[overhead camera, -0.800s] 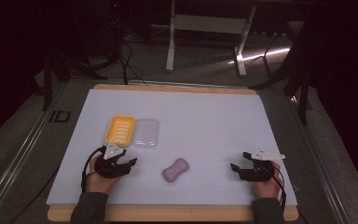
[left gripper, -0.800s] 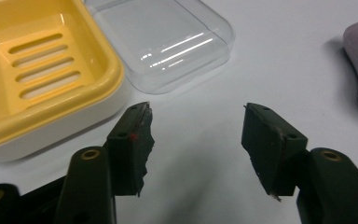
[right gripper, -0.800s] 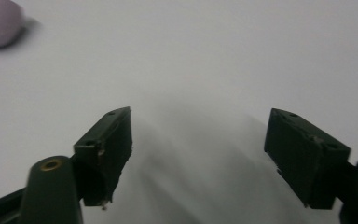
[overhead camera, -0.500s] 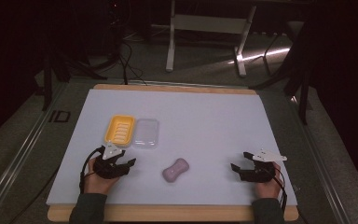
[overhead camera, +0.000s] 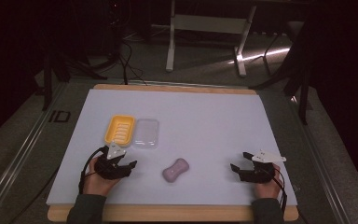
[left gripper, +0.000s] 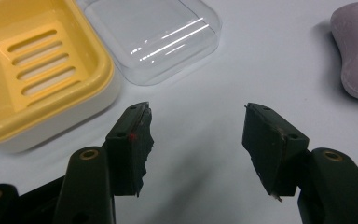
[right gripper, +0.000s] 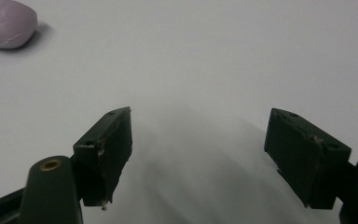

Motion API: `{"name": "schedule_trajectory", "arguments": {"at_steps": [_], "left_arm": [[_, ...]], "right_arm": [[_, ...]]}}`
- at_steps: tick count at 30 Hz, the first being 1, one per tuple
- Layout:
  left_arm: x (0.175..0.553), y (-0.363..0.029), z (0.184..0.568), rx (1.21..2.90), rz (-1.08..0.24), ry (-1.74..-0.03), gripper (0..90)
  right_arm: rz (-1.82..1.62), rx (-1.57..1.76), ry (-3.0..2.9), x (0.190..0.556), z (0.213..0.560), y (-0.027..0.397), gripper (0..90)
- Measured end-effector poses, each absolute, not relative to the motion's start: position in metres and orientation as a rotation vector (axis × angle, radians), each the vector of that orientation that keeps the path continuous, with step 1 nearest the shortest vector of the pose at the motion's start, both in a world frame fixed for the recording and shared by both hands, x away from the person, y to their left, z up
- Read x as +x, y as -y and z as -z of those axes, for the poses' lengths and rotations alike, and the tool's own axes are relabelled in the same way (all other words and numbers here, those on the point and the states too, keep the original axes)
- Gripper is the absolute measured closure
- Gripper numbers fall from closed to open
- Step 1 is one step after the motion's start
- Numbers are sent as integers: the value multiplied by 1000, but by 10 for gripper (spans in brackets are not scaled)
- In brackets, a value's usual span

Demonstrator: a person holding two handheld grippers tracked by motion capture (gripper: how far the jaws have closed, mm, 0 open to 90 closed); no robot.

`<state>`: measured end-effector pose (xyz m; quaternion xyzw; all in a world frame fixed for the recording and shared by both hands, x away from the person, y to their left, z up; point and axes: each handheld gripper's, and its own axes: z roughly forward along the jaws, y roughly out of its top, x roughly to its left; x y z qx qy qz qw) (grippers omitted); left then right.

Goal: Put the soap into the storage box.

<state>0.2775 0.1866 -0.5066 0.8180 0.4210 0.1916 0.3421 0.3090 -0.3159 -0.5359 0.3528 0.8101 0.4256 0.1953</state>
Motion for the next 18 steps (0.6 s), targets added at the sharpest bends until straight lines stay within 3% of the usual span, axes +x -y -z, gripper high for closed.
{"name": "schedule_trajectory", "arguments": {"at_steps": [18], "left_arm": [[278, -173, 486, 2205, -481, -1072, 412]], "right_arm": [[-1192, 997, -2269, 309, 536, 316, 228]]}}
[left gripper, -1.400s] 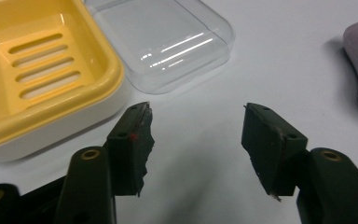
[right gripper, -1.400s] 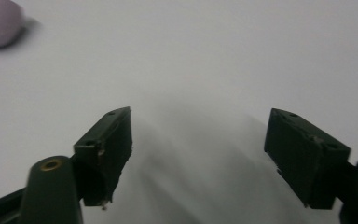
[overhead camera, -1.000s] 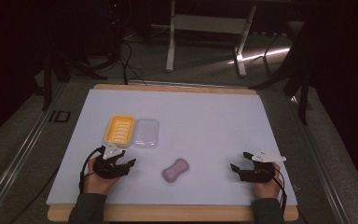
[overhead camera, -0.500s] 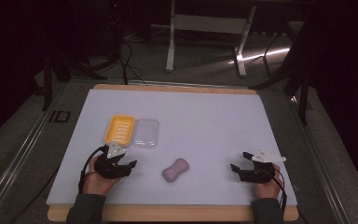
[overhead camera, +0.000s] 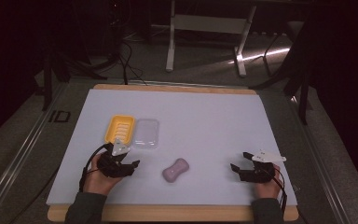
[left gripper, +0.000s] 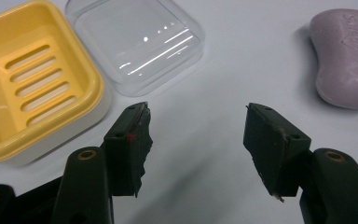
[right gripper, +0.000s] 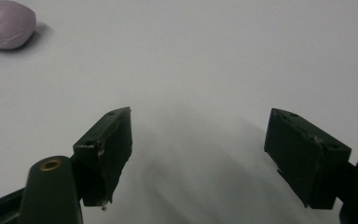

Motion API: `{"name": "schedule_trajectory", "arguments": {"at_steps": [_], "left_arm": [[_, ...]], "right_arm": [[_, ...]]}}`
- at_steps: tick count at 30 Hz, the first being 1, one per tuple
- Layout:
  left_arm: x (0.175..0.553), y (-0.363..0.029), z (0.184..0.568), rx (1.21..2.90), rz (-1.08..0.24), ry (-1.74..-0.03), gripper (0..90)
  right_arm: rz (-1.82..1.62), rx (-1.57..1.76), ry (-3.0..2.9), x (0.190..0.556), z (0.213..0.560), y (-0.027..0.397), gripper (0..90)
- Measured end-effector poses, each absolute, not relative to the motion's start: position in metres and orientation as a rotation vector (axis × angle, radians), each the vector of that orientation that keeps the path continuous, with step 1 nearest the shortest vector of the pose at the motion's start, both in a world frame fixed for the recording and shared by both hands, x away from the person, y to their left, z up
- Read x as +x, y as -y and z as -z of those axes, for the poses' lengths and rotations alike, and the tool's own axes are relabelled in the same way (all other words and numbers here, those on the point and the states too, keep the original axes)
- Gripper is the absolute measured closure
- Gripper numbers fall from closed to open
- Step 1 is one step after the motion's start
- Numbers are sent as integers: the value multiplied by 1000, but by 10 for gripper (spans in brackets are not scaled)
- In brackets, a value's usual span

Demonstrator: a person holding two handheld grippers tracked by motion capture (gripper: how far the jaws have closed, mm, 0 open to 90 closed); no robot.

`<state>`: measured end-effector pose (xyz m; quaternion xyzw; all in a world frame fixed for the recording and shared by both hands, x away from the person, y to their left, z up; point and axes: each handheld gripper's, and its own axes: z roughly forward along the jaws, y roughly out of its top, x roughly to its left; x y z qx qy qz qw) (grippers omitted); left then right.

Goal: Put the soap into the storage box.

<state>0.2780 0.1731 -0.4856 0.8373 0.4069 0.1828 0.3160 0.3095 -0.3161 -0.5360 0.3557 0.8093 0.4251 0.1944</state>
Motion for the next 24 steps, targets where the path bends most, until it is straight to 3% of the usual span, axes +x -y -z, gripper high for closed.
{"name": "schedule_trajectory", "arguments": {"at_steps": [24], "left_arm": [[288, -144, 479, 2340, -445, -990, 398]], "right_arm": [[-1197, 1000, -2267, 309, 536, 317, 228]]}}
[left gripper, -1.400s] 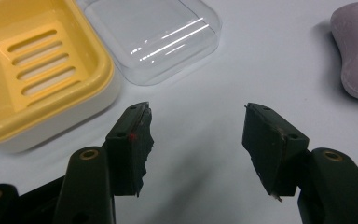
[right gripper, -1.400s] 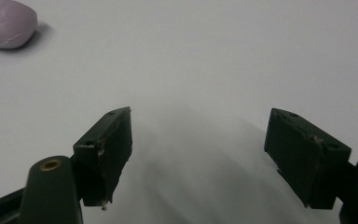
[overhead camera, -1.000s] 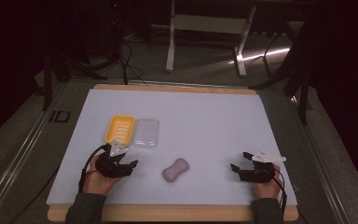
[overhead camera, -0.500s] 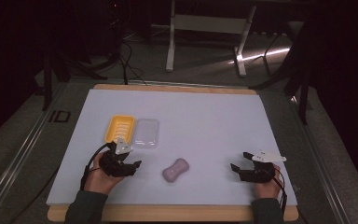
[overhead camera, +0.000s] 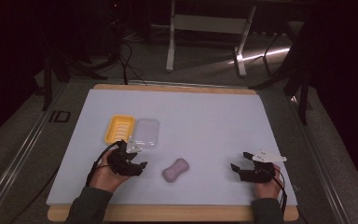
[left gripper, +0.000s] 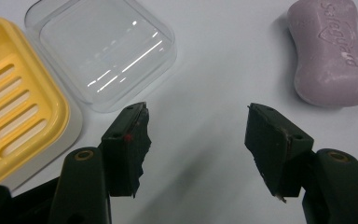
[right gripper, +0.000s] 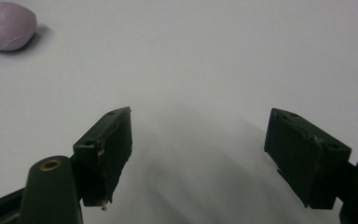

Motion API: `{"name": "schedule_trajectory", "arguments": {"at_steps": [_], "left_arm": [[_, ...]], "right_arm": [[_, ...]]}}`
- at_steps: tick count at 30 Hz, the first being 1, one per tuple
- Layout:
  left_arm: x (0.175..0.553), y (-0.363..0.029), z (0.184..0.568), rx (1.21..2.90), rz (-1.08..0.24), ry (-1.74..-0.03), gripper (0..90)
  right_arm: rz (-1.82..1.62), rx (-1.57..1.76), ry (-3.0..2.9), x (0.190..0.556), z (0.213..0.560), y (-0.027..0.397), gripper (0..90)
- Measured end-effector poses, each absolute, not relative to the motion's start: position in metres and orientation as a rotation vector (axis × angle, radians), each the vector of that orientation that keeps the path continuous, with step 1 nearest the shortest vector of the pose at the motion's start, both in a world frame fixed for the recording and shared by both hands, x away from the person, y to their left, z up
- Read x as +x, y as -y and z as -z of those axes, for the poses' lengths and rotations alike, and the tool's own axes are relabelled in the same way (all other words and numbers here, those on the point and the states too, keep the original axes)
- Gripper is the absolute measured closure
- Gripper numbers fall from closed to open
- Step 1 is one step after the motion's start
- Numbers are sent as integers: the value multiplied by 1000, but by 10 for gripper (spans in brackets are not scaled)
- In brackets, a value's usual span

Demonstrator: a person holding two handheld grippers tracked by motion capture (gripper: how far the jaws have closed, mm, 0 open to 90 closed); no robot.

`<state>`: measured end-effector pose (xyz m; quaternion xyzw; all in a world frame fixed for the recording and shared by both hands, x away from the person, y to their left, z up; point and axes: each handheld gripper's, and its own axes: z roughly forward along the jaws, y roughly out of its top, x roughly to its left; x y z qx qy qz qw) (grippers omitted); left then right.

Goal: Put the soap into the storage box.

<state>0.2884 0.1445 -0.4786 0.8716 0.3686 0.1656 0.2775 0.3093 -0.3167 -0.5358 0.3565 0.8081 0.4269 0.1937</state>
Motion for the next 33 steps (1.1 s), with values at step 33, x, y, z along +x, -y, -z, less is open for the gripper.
{"name": "schedule_trajectory", "arguments": {"at_steps": [33], "left_arm": [[294, -122, 470, 2389, -393, -932, 365]], "right_arm": [[-1193, 997, -2267, 309, 536, 316, 228]]}}
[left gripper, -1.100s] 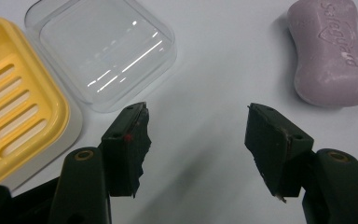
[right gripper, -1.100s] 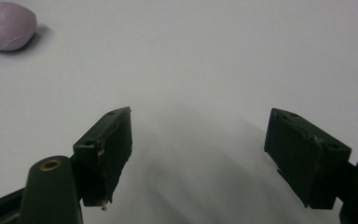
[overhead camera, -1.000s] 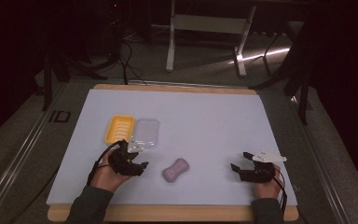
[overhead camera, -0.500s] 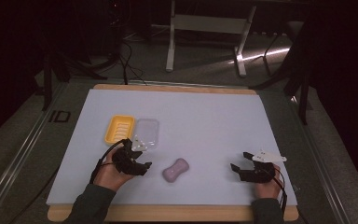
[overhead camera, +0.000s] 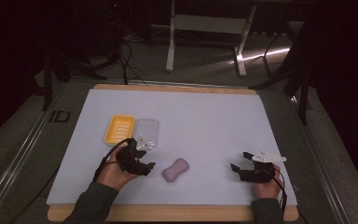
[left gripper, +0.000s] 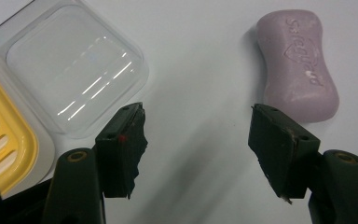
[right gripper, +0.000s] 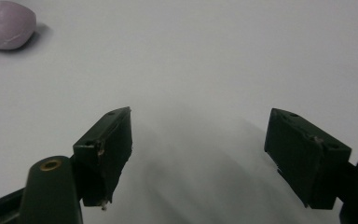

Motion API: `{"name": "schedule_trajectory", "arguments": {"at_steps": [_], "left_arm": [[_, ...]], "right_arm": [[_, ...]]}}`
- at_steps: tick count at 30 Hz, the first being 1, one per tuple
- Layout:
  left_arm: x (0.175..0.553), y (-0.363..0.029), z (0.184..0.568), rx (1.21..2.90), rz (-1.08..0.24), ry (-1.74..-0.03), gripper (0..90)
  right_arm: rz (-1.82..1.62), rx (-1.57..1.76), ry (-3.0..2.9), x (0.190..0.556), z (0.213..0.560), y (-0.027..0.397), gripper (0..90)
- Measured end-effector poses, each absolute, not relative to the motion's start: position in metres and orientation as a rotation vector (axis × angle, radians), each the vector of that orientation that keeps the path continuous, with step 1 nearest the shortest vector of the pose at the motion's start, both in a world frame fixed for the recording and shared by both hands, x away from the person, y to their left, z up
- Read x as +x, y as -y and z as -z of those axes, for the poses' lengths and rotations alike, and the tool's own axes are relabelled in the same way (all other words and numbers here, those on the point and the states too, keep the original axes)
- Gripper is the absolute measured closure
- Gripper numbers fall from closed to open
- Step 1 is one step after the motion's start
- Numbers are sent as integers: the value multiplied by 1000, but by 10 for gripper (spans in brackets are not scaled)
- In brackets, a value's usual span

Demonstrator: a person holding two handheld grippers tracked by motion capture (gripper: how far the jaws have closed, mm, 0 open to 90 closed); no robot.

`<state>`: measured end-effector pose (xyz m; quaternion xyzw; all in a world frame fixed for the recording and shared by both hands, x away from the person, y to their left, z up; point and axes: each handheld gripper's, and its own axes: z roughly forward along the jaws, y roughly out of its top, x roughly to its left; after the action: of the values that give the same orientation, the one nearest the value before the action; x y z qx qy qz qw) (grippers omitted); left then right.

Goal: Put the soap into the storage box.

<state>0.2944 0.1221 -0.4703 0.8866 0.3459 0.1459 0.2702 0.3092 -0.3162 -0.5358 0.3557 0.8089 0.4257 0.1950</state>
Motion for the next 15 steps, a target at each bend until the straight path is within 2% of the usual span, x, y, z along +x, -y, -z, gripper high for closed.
{"name": "schedule_trajectory", "arguments": {"at_steps": [15], "left_arm": [[297, -107, 469, 2416, -382, -898, 353]], "right_arm": [[-1192, 998, -2268, 309, 536, 316, 228]]}}
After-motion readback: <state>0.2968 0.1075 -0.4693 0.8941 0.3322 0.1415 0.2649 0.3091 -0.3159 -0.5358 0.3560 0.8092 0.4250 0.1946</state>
